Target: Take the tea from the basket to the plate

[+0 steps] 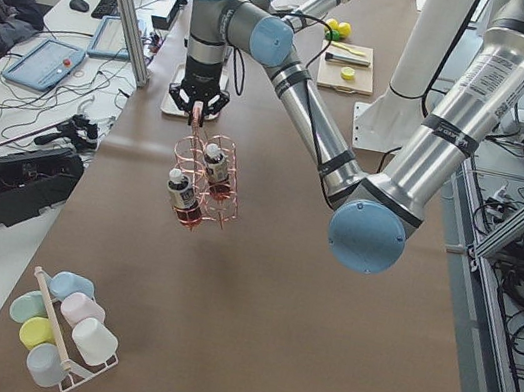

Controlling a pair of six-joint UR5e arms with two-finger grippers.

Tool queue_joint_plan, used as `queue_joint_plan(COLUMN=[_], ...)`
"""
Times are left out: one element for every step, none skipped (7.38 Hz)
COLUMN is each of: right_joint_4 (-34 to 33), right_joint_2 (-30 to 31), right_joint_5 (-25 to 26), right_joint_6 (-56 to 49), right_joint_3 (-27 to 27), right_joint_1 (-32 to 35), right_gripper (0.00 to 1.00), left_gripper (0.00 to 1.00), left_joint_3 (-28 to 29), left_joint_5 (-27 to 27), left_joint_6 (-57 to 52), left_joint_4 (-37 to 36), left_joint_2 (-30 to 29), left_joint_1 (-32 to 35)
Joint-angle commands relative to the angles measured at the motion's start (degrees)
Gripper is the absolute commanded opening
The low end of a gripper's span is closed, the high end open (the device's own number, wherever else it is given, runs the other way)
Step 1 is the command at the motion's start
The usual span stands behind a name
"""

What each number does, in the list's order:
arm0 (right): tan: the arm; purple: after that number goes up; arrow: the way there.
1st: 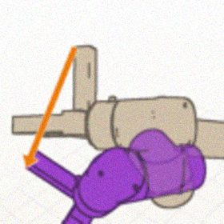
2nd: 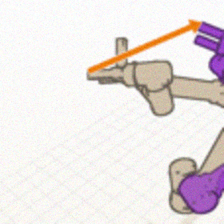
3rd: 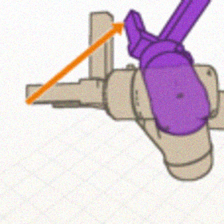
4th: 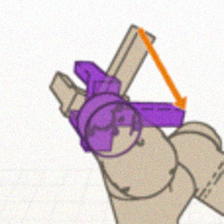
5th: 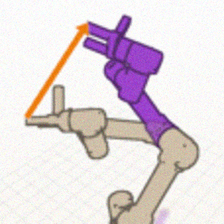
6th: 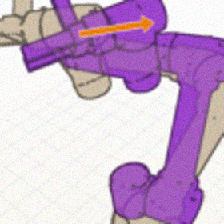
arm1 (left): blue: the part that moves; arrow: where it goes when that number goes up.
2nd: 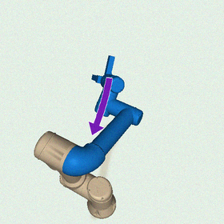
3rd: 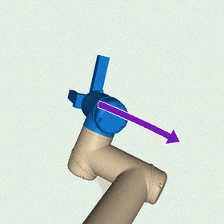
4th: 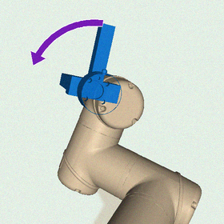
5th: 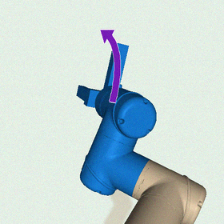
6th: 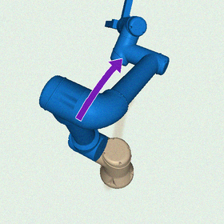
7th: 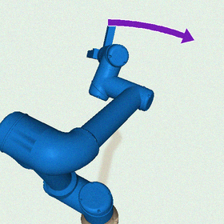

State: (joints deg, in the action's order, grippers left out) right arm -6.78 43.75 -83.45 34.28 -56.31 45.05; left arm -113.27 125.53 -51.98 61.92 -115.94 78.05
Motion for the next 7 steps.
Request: queue_joint_plan(right_joint_4=[1.7, 1.7, 1.7, 1.7, 1.7, 1.7, 1.7], right_joint_2=[-0.9, -1.0, -0.7, -0.6, -0.6, -0.6, -0.6], right_joint_5=[0.5, 0.6, 1.1, 1.4, 1.4, 1.4, 1.4], right_joint_6=[0.0, 0.0, -0.1, -0.3, -0.3, -0.4, -0.4], right_joint_3=[1.5, 1.6, 1.6, 1.6, 1.6, 1.6, 1.6], right_joint_1=[-0.5, -1.1, -1.6, -1.8, -1.8, -1.8, -1.8], right_gripper=[0.00, 0.00, 0.00, 0.00, 0.00, 0.00, 0.00], left_gripper=[0.00, 0.00, 0.00, 0.00, 0.00, 0.00, 0.00], left_joint_3=[6.3, 8.9, 12.0, 14.6, 17.4, 18.8, 18.8], left_joint_5=[-0.1, 0.0, 0.3, 0.4, 0.4, -0.1, -0.1], left_joint_6=[-11.0, -15.2, -17.7, -19.4, -21.0, -23.1, -23.2], left_joint_4=[5.2, 7.0, 10.9, 14.9, 17.6, 19.5, 19.6], left_joint_2=[0.6, 1.2, 1.6, 2.3, 2.3, 2.2, 2.3], left_joint_1=[3.4, 3.9, 4.3, 4.5, 4.9, 5.1, 5.1])
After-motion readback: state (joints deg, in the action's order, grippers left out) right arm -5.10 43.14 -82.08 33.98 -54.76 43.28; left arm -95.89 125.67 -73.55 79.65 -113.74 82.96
